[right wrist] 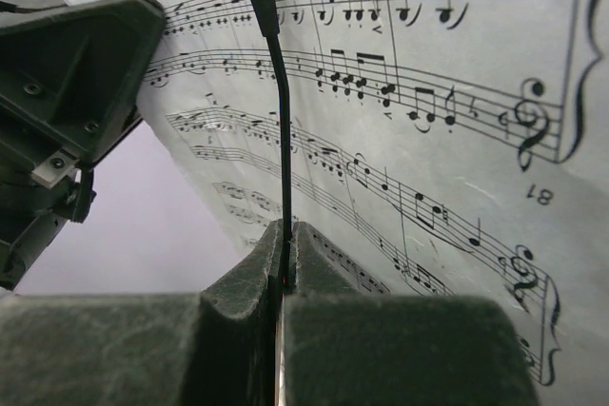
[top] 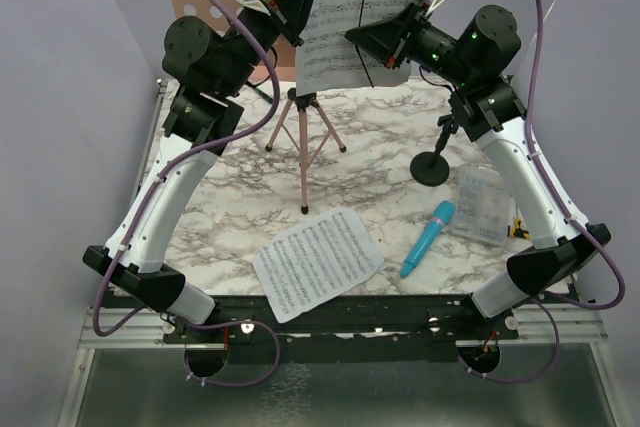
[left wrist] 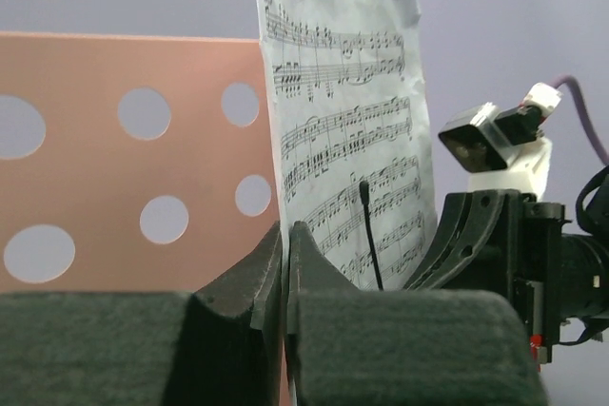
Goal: Set up the instrument practice props
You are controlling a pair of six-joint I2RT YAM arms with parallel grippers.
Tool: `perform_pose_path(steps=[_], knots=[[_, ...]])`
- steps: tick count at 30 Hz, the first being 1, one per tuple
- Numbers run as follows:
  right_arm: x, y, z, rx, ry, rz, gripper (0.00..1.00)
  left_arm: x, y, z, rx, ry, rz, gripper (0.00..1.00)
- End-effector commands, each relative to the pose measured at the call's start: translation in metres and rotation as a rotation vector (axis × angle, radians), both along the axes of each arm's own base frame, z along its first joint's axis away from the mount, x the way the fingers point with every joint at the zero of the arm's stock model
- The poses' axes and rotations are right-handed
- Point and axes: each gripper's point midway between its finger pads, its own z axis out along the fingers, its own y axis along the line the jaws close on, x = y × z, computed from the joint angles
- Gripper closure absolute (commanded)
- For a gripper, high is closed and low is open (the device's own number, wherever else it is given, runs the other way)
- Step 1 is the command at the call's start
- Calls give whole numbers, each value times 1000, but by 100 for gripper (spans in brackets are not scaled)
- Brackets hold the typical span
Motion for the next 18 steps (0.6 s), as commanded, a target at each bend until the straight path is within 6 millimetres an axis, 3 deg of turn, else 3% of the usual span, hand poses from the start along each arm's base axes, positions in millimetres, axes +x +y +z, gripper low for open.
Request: perform_pose_path(steps=[1, 12, 18], knots=[[-17, -1, 12, 12, -32, 29, 100, -18, -1, 29, -34, -106, -59, 96], [-18, -1, 10, 12, -26, 28, 99, -12, -6, 27, -44, -110, -67, 91], [-18, -5, 12, 16, -33, 8, 98, -11, -4, 23, -48, -97, -60, 53]])
